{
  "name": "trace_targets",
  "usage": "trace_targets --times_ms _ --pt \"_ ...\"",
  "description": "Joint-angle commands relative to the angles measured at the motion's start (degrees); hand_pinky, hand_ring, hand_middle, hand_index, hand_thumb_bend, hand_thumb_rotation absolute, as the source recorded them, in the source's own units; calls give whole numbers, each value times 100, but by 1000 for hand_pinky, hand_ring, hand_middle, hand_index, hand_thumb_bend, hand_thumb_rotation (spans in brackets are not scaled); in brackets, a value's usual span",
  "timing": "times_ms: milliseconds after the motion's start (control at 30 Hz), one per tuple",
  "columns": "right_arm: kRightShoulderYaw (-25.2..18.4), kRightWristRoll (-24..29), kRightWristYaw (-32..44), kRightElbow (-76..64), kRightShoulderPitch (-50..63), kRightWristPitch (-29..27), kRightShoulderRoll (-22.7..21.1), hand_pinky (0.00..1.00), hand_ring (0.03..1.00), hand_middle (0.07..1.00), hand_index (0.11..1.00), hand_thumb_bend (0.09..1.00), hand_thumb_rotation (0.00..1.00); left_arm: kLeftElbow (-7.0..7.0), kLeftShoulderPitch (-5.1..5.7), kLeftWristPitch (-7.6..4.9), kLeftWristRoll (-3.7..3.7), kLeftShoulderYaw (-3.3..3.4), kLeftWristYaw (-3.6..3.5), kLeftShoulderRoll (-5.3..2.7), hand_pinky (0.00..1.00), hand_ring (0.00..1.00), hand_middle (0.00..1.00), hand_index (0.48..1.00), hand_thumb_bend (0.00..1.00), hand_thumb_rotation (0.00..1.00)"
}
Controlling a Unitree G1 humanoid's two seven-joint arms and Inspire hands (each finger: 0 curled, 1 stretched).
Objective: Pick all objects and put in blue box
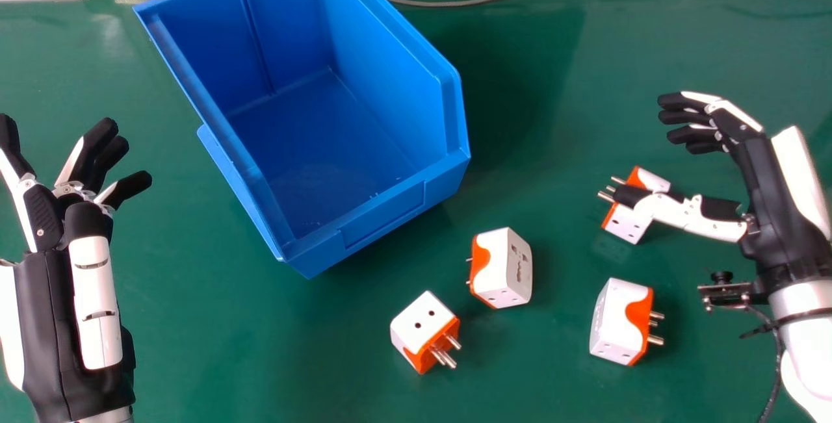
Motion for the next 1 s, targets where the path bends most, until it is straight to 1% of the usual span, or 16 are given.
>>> trace_targets --times_ms 0,67,133,233,267,367,467,567,600,667,733,800,833,867,933,967 --pt "14 54 -33 -161 -7 3 -158 850 899 959 1000 1000 504 -71 8 -28 -35 15 -19 34 748 855 874 867 439 958" --pt "16 93 -8 -77 -44 -29 -158 855 916 972 1000 1000 501 -71 -3 -22 -9 32 -6 27 748 855 874 867 439 959" --pt "-1 196 49 -4 -68 -79 -122 863 938 985 1000 1000 488 -79 -3 -26 31 37 8 12 748 855 873 867 439 959" --pt "23 182 -19 92 -112 -161 -112 882 975 999 1000 1000 474 -81 -22 -12 94 48 43 3 747 854 873 866 444 957" --pt "35 177 -28 88 -116 -145 -114 884 978 1000 1000 1000 474 -78 -25 -11 94 47 46 8 747 854 873 866 446 956" --pt "49 204 8 40 -113 -100 -124 893 980 1000 1000 1000 476 -60 -35 -25 59 39 39 30 747 854 873 866 452 954" --pt "77 158 -34 61 -133 -85 -148 885 968 1000 1000 1000 480 -34 -60 -39 76 51 54 34 746 854 872 866 452 954" --pt "109 135 -10 2 -107 -12 -166 875 984 1000 1000 998 455 -104 -36 -28 107 46 73 17 746 851 872 866 452 953" --pt "114 142 5 -24 -97 5 -168 871 982 1000 1000 1000 458 -82 -45 -37 101 46 73 19 746 851 872 866 452 953" --pt "110 179 32 -74 -81 11 -164 866 977 1000 1000 1000 449 -57 -56 -42 120 50 85 16 746 850 872 866 452 953" --pt "97 182 -23 -100 -67 -7 -148 865 975 1000 1000 1000 443 -115 -32 -19 130 40 93 13 746 850 871 866 454 953" --pt "55 208 -130 -75 -55 -112 -104 825 904 996 1000 993 459 -112 -25 -21 108 40 88 21 746 852 871 866 455 953" --pt "23 250 -183 -11 -67 -239 -69 792 840 963 993 954 497 -107 -22 -26 108 41 90 20 746 854 871 866 455 953" --pt "-37 400 -146 63 -88 -419 8 744 751 910 957 869 560 -92 -29 -31 100 44 87 23 746 854 871 867 454 953" --pt "-171 845 114 184 -144 -731 201 728 685 844 824 689 654 -62 -49 -38 109 48 93 22 746 852 872 867 454 953" --pt "-246 1170 357 212 -159 -866 326 730 682 827 777 600 699 -50 -55 -42 111 46 93 20 746 852 873 867 454 953"
